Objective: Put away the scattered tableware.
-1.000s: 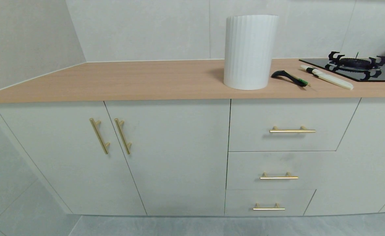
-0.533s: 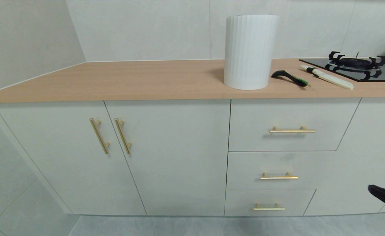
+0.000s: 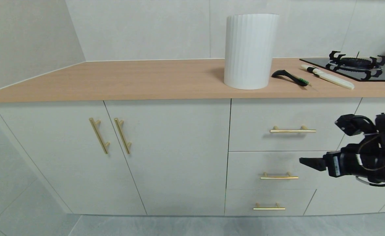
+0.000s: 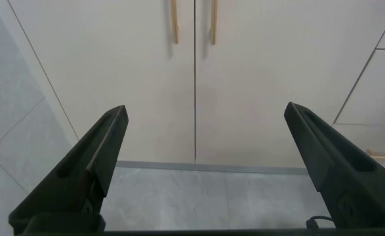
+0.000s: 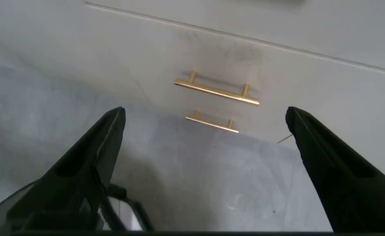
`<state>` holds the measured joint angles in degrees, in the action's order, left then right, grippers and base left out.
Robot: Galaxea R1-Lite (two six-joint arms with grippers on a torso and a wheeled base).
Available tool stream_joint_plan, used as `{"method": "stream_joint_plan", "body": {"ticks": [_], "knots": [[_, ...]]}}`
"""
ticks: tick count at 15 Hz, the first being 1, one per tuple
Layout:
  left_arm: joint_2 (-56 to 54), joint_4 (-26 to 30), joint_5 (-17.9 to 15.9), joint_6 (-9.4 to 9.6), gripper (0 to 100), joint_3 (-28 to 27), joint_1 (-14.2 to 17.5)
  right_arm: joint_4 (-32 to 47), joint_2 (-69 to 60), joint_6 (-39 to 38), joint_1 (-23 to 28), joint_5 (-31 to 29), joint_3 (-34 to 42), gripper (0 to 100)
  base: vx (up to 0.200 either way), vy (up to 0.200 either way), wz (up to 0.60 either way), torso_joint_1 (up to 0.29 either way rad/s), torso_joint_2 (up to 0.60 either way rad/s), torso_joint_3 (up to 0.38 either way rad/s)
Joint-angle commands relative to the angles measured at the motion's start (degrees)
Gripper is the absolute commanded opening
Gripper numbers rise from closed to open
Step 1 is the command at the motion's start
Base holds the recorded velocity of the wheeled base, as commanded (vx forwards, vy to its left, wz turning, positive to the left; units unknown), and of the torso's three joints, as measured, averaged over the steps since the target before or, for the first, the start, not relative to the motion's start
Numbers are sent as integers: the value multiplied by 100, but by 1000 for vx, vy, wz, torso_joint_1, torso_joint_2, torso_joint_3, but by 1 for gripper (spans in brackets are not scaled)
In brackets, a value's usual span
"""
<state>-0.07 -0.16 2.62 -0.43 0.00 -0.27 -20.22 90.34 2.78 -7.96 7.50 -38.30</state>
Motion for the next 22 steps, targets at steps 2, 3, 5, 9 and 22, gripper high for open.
{"method": "stream_joint_plan", "body": {"ticks": [2, 3, 5, 9, 22], "knots": [[7, -2, 2, -1, 100, 0, 0, -324, 1618, -199, 67, -20, -353, 100, 0, 0, 0, 0, 0, 0], [7, -2, 2, -1, 100, 0, 0, -456, 1759, -216, 75, -82, -345, 100, 0, 0, 0, 0, 0, 0], [7, -2, 2, -1, 100, 0, 0, -729, 2321, -269, 58, -425, -248, 100, 0, 0, 0, 0, 0, 0], [7, -2, 2, -1, 100, 0, 0, -2355, 3402, -348, 49, -785, 95, 100, 0, 0, 0, 0, 0, 0], [7, -2, 2, -1, 100, 0, 0, -3726, 4712, -577, 5, -1286, -845, 100, 0, 0, 0, 0, 0, 0]]}}
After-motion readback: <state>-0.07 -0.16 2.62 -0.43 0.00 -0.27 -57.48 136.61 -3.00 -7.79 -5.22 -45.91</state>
